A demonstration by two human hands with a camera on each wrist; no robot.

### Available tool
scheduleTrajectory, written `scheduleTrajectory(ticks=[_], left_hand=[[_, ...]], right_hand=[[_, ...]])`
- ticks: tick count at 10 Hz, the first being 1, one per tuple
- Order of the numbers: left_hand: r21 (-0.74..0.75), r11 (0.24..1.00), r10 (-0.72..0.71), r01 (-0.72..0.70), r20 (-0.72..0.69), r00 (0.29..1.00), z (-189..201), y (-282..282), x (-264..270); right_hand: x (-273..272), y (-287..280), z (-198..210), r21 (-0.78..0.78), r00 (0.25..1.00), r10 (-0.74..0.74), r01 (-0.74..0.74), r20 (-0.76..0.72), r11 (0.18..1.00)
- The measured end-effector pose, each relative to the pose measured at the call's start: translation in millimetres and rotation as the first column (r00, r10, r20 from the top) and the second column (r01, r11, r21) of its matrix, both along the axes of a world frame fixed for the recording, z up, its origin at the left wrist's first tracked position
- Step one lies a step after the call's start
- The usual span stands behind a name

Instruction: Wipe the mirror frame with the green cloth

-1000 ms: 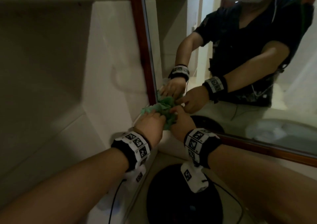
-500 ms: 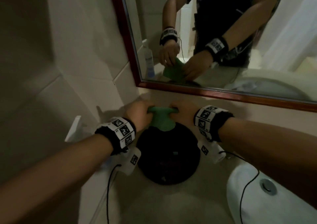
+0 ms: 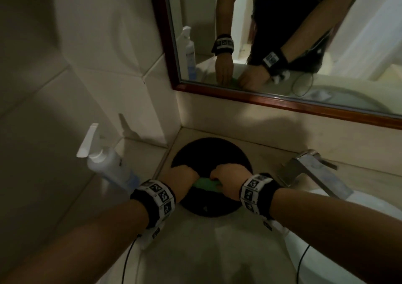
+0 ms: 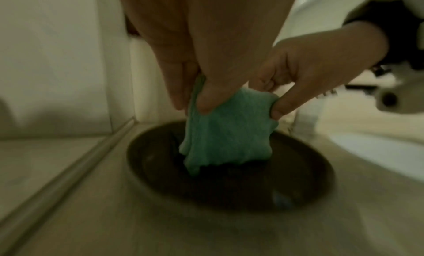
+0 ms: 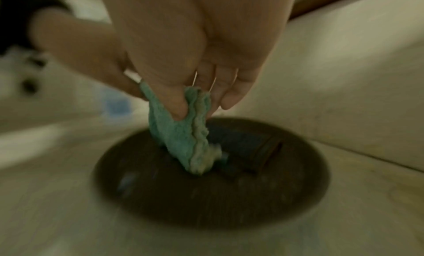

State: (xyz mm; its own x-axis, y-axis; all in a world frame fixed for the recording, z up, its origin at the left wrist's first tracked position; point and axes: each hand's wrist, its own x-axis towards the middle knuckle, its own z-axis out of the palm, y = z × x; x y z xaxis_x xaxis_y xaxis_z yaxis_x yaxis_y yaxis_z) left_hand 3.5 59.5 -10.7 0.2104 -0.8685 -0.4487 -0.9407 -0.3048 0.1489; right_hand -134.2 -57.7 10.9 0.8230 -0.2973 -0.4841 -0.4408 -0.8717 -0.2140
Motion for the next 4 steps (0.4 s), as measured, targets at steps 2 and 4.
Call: scheduleTrajectory(ticks=[2, 4], left_hand=[[0.189, 0.969, -0.166, 0.162, 0.009, 0.986, -19.6, 20.9, -15.4], [0.290, 0.933, -0.262, 0.215, 0.136, 0.955, -1.3, 11.3, -40.3]], right_hand=[[-15.0, 24.3, -16.2, 0.070, 0.965, 0.150, -0.138, -0.217, 0.988], [-43.4, 6.5, -3.2, 0.006, 0.981, 0.132, -0.132, -0.142, 0.991]])
